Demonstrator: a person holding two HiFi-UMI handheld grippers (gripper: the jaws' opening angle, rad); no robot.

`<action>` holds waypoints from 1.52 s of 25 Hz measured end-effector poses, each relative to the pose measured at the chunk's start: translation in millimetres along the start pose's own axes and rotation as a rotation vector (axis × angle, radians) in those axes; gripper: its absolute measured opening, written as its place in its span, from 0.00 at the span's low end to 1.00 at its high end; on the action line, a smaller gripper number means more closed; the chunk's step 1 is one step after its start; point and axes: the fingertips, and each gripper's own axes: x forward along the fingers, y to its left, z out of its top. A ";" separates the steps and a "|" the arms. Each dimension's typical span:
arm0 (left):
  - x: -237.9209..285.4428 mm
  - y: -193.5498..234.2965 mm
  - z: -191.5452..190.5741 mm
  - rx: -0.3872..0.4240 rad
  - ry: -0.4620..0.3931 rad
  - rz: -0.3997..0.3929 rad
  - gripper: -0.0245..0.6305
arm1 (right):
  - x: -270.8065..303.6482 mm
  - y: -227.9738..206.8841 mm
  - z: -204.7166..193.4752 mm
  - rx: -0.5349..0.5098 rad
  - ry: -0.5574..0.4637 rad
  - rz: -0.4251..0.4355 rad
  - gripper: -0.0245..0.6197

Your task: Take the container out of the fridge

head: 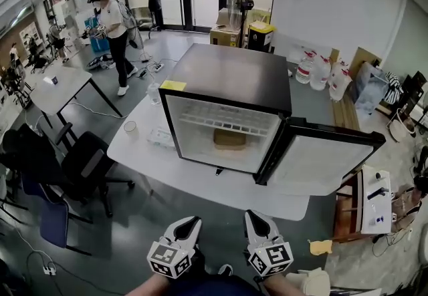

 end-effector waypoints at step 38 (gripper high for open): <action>134.2 165.7 60.3 -0.024 0.096 -0.198 0.07 | 213.8 -78.3 -70.7 0.432 0.133 -0.303 0.05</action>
